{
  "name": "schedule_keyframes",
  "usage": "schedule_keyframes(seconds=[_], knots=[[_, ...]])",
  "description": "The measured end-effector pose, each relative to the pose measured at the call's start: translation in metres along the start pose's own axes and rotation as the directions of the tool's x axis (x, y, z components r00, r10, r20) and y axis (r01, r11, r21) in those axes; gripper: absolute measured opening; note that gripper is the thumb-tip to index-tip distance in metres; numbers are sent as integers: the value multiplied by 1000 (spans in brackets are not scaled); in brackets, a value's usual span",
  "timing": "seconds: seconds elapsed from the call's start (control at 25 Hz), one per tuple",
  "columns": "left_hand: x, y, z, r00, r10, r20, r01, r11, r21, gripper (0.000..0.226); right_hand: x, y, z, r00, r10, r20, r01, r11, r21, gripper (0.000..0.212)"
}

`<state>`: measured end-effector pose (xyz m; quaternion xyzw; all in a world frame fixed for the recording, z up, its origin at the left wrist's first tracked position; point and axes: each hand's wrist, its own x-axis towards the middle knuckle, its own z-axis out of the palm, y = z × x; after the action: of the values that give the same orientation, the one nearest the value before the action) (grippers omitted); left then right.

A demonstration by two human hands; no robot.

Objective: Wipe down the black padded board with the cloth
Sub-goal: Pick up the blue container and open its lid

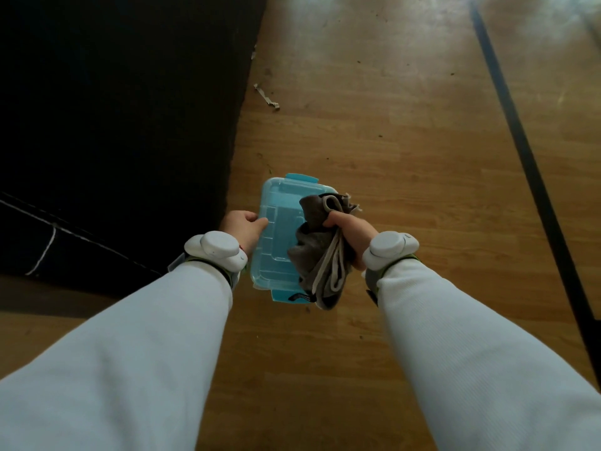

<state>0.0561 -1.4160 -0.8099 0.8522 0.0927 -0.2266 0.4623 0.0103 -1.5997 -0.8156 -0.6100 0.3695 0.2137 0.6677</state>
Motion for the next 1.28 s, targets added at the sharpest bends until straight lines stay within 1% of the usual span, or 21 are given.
schedule_keyframes(seconds=[0.08, 0.16, 0.24, 0.32, 0.36, 0.4, 0.52, 0.56, 0.6, 0.68, 0.72, 0.8, 0.92, 1.0, 1.12, 1.2, 1.28], knots=[[1, 0, 0, 999, 39, -19, -38, 998, 51, 16, -1, -5, -1, 999, -42, -24, 41, 998, -45, 16], [1, 3, 0, 998, 45, -38, -43, 998, 39, 26, -3, -7, -2, 998, -48, -34, 46, 998, -51, 16], [1, 4, -1, 998, 52, -33, -51, 998, 26, 30, -5, -5, -1, 999, -27, -30, 26, 999, -46, 26], [1, 5, -2, 997, 76, -29, -74, 996, 48, 29, -8, -3, 1, 1000, -5, -18, 4, 999, -45, 44], [0, 5, -2, 996, 83, -36, -81, 995, 55, 30, -8, -2, 1, 1000, -1, -20, 0, 999, -48, 48], [-1, 6, -2, 995, 89, -43, -87, 994, 59, 31, -7, -2, 1, 1000, -10, -23, 9, 999, -49, 46], [-4, 5, -2, 992, 109, -66, -104, 992, 71, 45, -10, -6, -2, 997, -53, -54, 51, 998, -32, 20], [-5, 5, -2, 993, 106, -55, -104, 994, 34, 48, -10, -7, -4, 996, -62, -70, 61, 998, -25, 15], [-7, 5, -3, 995, 94, -29, -95, 995, -40, 46, -11, -7, -6, 994, -70, -81, 68, 997, -20, 13], [-9, 7, -3, 999, 35, 27, -29, 981, -191, 36, -12, -5, -8, 994, -69, -88, 69, 998, -2, 14], [-9, 8, -3, 999, -9, 41, 18, 975, -224, 30, -12, -4, -10, 994, -59, -93, 61, 998, 18, 16], [-8, 11, -3, 994, -82, 78, 97, 970, -222, 27, -13, -2, -13, 993, -33, -110, 39, 998, 53, 18], [-6, 13, -2, 986, -128, 111, 149, 965, -213, 18, -14, -2, -13, 991, -16, -134, 21, 999, 34, 25], [-6, 14, -1, 985, -143, 99, 163, 957, -241, 16, -16, -2, -11, 990, -20, -141, 26, 999, 40, 22], [-3, 10, 0, 989, -142, 46, 149, 956, -252, 22, -18, -4, -8, 990, -33, -140, 39, 998, 40, 10], [0, 6, 0, 992, -128, -5, 123, 965, -233, 23, -18, -6, -8, 985, -64, -160, 68, 997, 22, 10], [1, 2, 0, 994, -102, -44, 93, 981, -171, 26, -19, -7, -9, 974, -112, -199, 112, 994, -11, 14]])
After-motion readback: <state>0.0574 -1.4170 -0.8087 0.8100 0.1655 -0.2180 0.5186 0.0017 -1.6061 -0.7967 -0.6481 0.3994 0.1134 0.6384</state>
